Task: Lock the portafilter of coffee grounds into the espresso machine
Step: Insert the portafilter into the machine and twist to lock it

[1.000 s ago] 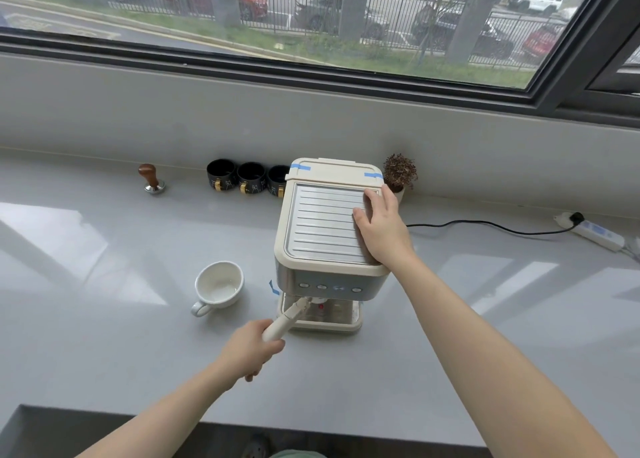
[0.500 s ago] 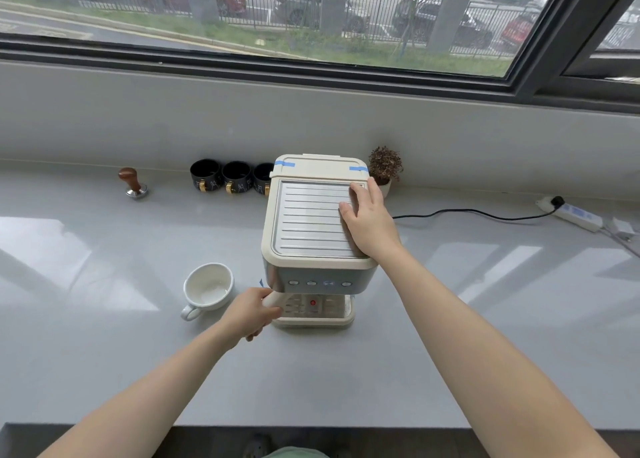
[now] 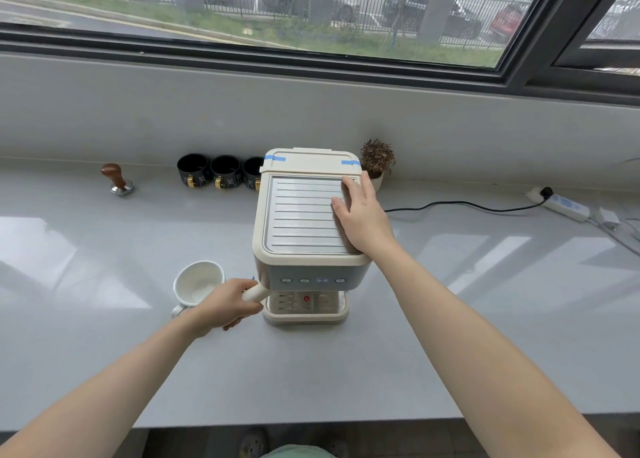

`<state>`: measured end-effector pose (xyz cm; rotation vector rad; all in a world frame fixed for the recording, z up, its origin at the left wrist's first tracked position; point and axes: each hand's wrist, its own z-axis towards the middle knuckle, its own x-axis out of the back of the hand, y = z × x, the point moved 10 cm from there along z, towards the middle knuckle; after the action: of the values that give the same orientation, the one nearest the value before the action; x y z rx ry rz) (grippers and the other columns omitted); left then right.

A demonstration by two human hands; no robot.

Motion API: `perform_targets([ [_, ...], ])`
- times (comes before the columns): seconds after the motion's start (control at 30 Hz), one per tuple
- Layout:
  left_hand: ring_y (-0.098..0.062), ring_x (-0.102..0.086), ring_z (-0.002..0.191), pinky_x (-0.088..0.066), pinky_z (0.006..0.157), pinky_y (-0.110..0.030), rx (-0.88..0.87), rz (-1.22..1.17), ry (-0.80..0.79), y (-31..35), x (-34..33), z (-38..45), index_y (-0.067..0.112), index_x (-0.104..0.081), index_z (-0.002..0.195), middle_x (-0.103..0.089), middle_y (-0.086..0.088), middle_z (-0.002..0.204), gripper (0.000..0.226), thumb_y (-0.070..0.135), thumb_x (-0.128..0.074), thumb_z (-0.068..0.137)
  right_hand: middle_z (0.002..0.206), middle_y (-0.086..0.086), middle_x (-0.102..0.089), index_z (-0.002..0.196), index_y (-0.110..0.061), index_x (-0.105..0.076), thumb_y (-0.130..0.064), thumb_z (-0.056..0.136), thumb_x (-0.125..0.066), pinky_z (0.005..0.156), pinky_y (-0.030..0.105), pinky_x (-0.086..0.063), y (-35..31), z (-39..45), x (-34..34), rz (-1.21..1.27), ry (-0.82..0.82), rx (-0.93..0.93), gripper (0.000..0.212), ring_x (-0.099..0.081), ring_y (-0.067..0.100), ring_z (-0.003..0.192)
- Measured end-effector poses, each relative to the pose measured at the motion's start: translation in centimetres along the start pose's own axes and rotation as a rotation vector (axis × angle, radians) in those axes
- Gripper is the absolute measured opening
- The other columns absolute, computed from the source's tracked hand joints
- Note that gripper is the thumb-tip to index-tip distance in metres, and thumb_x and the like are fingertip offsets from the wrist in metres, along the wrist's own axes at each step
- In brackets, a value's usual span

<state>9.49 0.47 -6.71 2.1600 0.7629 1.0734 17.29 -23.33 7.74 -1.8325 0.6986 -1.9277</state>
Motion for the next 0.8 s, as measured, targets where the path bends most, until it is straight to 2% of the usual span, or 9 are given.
perform_targets([
  [0.07,-0.017,-0.042,0.04,-0.029,0.037,-0.022,0.008,-0.031,0.023,0.1,-0.5,-0.5,0.015,-0.056,0.073,-0.044,-0.003,0.054,0.003,0.012,-0.058,0.073,0.162,-0.003,-0.003,0.144,-0.028,-0.029,-0.043,0.094,-0.036,0.1,0.039,-0.036,0.0,0.0,0.0,0.003,0.001,0.0,0.052,-0.033,0.024,0.139],
  [0.17,-0.019,-0.042,0.04,-0.031,0.035,-0.022,0.035,-0.119,0.082,0.2,-2.4,-1.5,0.02,-0.056,0.075,-0.046,-0.003,0.055,0.009,0.011,-0.057,0.075,0.162,-0.003,-0.003,0.144,-0.029,-0.029,-0.042,0.094,-0.036,0.1,0.038,-0.036,0.0,0.0,0.0,0.012,0.009,0.002,0.052,-0.032,0.024,0.139],
  [0.3,-0.02,-0.043,0.041,-0.037,0.036,-0.027,0.102,-0.217,0.237,0.5,-6.3,-2.6,0.02,-0.052,0.077,-0.046,-0.004,0.059,0.008,0.012,-0.054,0.078,0.162,-0.003,-0.004,0.144,-0.028,-0.029,-0.041,0.095,-0.036,0.099,0.036,-0.036,-0.1,0.0,0.0,0.033,0.018,0.004,0.051,-0.031,0.023,0.14],
  [0.43,-0.027,-0.051,0.055,-0.052,0.054,-0.041,0.2,-0.194,0.401,0.7,-8.6,-3.3,0.019,-0.055,0.084,-0.054,-0.001,0.063,0.009,0.022,-0.051,0.077,0.162,-0.004,-0.005,0.144,-0.026,-0.029,-0.036,0.097,-0.032,0.1,0.035,-0.035,0.2,0.1,0.0,0.065,0.028,-0.006,0.048,-0.028,0.022,0.142],
  [0.53,-0.023,-0.046,0.046,-0.043,0.047,-0.033,0.195,-0.357,0.291,0.8,-9.3,-3.3,0.011,-0.052,0.088,-0.05,-0.004,0.061,0.01,0.017,-0.051,0.08,0.162,-0.004,-0.004,0.145,-0.025,-0.029,-0.034,0.098,-0.03,0.101,0.034,-0.033,0.3,0.1,-0.1,0.094,0.019,-0.011,0.047,-0.026,0.02,0.143],
  [0.67,-0.021,-0.045,0.043,-0.042,0.046,-0.03,0.16,-0.758,-0.1,1.1,-10.7,-3.7,0.001,-0.049,0.102,-0.05,-0.006,0.062,0.022,0.017,-0.057,0.09,0.162,0.003,-0.004,0.145,-0.027,-0.028,-0.033,0.098,-0.03,0.105,0.036,-0.031,0.2,0.1,-0.1,0.109,0.008,-0.026,0.047,-0.022,0.023,0.144],
  [0.73,-0.019,-0.039,0.04,-0.037,0.041,-0.026,0.185,-0.882,-0.209,1.0,-11.8,-4.1,0.004,-0.048,0.094,-0.045,-0.006,0.058,0.02,0.022,-0.057,0.092,0.161,0.007,-0.006,0.145,-0.029,-0.028,-0.033,0.098,-0.031,0.107,0.036,-0.03,0.4,0.1,-0.2,0.125,0.004,-0.044,0.047,-0.021,0.024,0.145],
  [0.8,-0.015,-0.03,0.035,-0.023,0.037,-0.022,0.21,-1.025,-0.215,0.8,-12.8,-4.0,0.009,-0.044,0.081,-0.037,-0.005,0.054,0.022,0.023,-0.058,0.09,0.16,0.006,-0.011,0.145,-0.028,-0.03,-0.033,0.098,-0.031,0.109,0.037,-0.029,0.4,0.0,-0.1,0.138,0.013,-0.04,0.047,-0.022,0.024,0.145],
])
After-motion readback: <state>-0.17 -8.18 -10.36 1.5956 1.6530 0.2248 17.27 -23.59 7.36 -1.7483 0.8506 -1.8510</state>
